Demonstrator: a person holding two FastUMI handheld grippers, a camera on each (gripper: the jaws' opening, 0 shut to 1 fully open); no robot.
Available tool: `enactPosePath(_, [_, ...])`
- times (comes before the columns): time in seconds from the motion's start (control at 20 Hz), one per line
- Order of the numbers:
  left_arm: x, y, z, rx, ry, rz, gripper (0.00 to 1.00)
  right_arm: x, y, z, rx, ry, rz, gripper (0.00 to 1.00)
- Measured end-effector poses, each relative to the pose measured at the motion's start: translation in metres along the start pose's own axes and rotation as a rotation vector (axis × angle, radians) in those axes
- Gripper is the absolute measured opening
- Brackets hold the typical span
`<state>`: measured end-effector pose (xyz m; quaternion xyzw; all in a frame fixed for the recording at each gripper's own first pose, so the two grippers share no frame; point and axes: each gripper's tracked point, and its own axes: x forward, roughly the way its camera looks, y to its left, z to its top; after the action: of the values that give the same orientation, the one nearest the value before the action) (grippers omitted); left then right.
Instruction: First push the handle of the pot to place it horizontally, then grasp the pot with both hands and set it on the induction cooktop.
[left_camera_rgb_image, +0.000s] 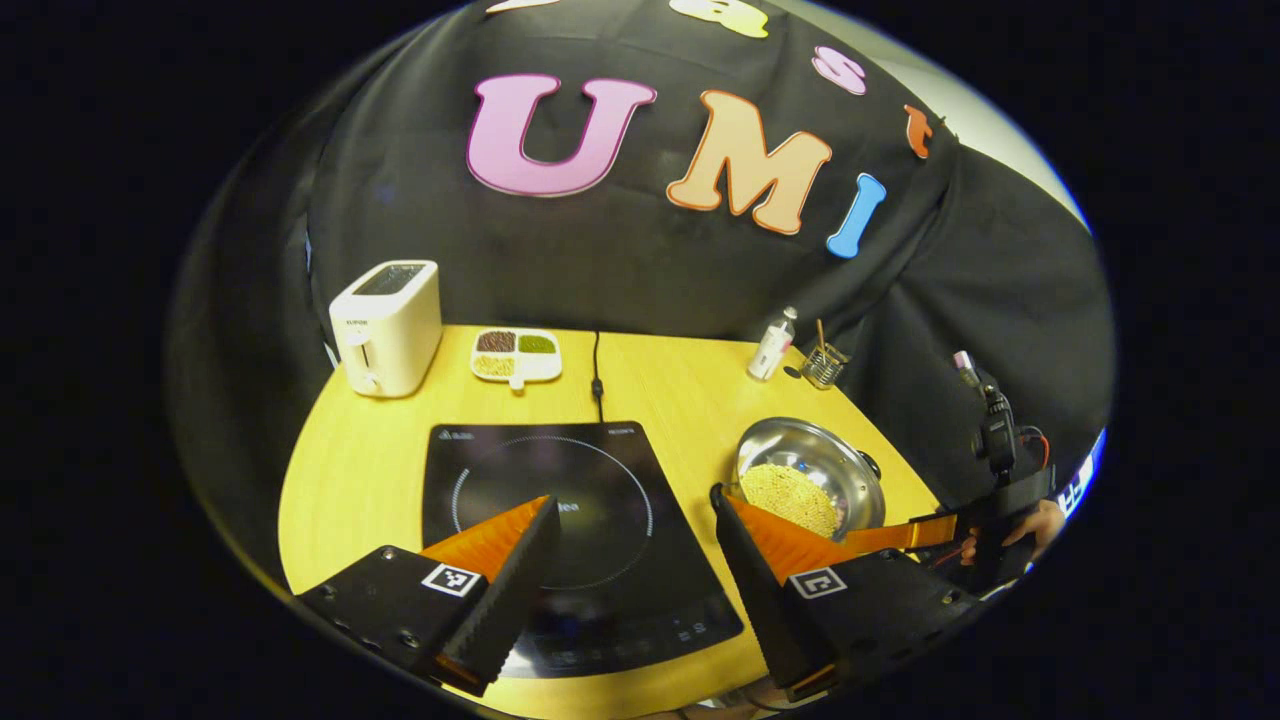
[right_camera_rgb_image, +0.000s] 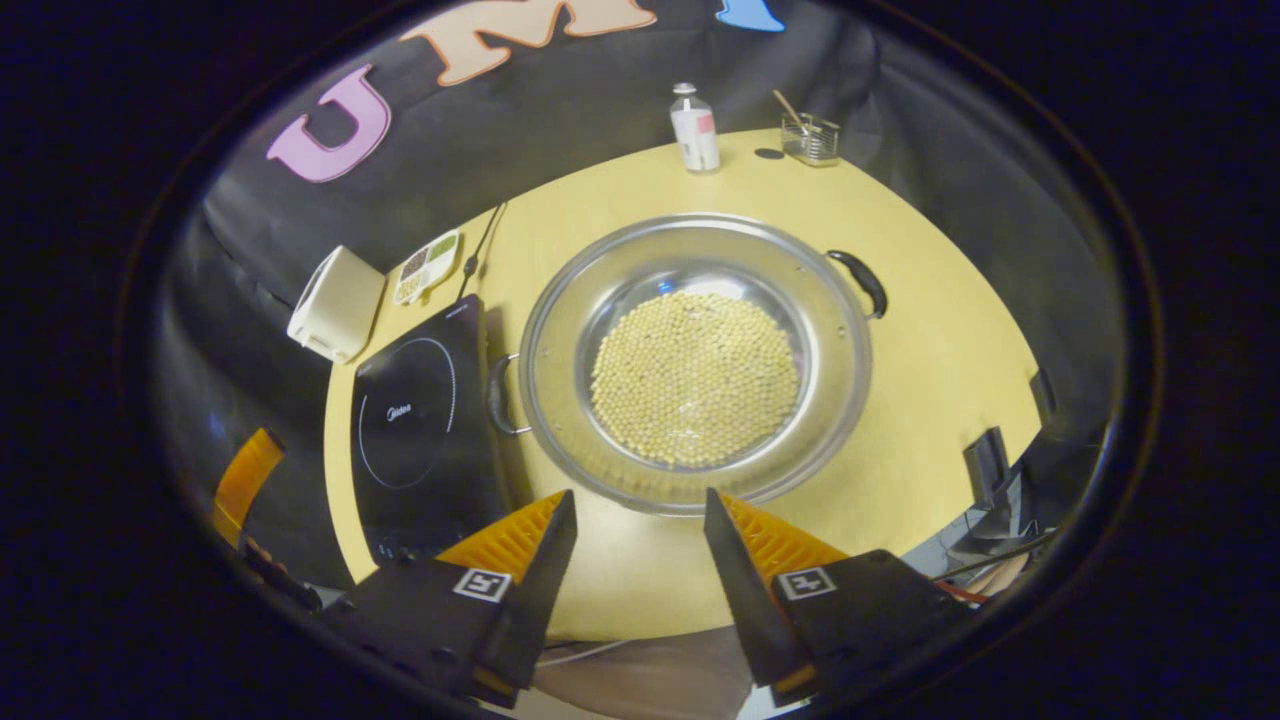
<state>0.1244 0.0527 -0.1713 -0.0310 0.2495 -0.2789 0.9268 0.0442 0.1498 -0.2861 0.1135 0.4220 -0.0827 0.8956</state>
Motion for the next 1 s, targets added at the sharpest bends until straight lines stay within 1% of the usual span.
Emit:
enactPosePath(0.05, [0.004, -0.006, -0.002, -0.018, 0.013, -0.003, 0.96, -0.003, -0.011, 0.009, 0.001, -0.005, 0.005, 0.87])
enactPosePath(0.15, [0.015, -0.02, -0.006, -0.047, 0.03, 0.007, 0.96, -0.006, -0.037, 0.033, 0.0, -0.017, 0.01, 0.95])
enactPosePath(0.3, [0.036, -0.037, -0.012, -0.094, 0.064, 0.037, 0.96, -0.005, -0.072, 0.065, -0.007, -0.017, 0.028, 0.95])
enactPosePath(0.35, [0.043, -0.045, -0.013, -0.111, 0.075, 0.041, 0.96, -0.001, -0.087, 0.077, -0.019, -0.011, 0.027, 0.92])
enactPosePath(0.45, [0.059, -0.058, -0.02, -0.15, 0.108, 0.054, 0.96, 0.009, -0.11, 0.098, -0.044, 0.007, 0.033, 0.92])
enactPosePath(0.6, [0.085, -0.069, -0.032, -0.182, 0.157, 0.089, 0.96, 0.032, -0.134, 0.123, -0.066, 0.051, 0.062, 0.92])
enactPosePath(0.75, [0.103, -0.081, -0.04, -0.193, 0.204, 0.103, 0.97, 0.054, -0.15, 0.134, -0.1, 0.102, 0.092, 0.92])
enactPosePath(0.9, [0.122, -0.086, -0.051, -0.19, 0.263, 0.112, 0.97, 0.078, -0.154, 0.142, -0.116, 0.165, 0.136, 0.92])
enactPosePath(0.95, [0.128, -0.087, -0.054, -0.188, 0.286, 0.112, 0.97, 0.085, -0.156, 0.141, -0.121, 0.185, 0.148, 0.95])
enactPosePath(1.0, [0.133, -0.089, -0.058, -0.186, 0.311, 0.114, 0.97, 0.086, -0.159, 0.136, -0.125, 0.206, 0.163, 0.92])
